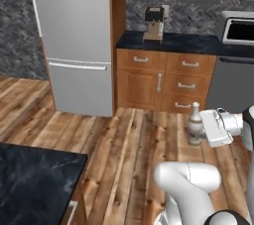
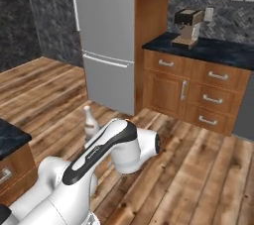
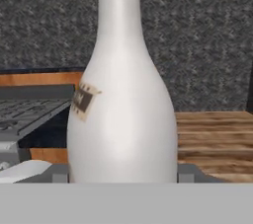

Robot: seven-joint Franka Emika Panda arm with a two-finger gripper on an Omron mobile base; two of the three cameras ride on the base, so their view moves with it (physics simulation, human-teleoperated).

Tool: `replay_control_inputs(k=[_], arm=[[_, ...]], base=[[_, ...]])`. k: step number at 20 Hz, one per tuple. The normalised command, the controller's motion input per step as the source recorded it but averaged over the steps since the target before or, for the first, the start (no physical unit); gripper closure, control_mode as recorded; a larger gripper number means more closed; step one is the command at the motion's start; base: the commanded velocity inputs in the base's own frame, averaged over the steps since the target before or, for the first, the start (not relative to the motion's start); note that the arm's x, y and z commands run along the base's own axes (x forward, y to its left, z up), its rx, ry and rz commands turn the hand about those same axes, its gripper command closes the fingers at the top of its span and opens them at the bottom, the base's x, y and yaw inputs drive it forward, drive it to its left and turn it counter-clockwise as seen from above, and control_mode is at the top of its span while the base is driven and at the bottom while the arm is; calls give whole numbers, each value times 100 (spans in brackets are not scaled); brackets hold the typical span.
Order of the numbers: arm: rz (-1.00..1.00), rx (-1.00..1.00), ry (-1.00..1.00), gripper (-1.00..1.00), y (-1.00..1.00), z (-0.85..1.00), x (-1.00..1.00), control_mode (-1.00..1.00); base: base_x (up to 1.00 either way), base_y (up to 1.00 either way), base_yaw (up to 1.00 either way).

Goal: Place the drinks on the dining counter in a tight cluster.

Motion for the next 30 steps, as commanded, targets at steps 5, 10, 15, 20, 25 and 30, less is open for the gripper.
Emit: replay_control_inputs(k=[5,10,15,20,25,30], arm=[[0,0,0,100,0,0,0,100],[0,0,0,100,0,0,0,100],[0,0,0,100,0,0,0,100],[0,0,0,100,0,0,0,100],[0,0,0,100,0,0,0,100],[0,0,0,100,0,0,0,100]], base=[[82,-2,20],[71,0,35],[55,2,40],[47,4,43],[62,1,34],[70,0,24]])
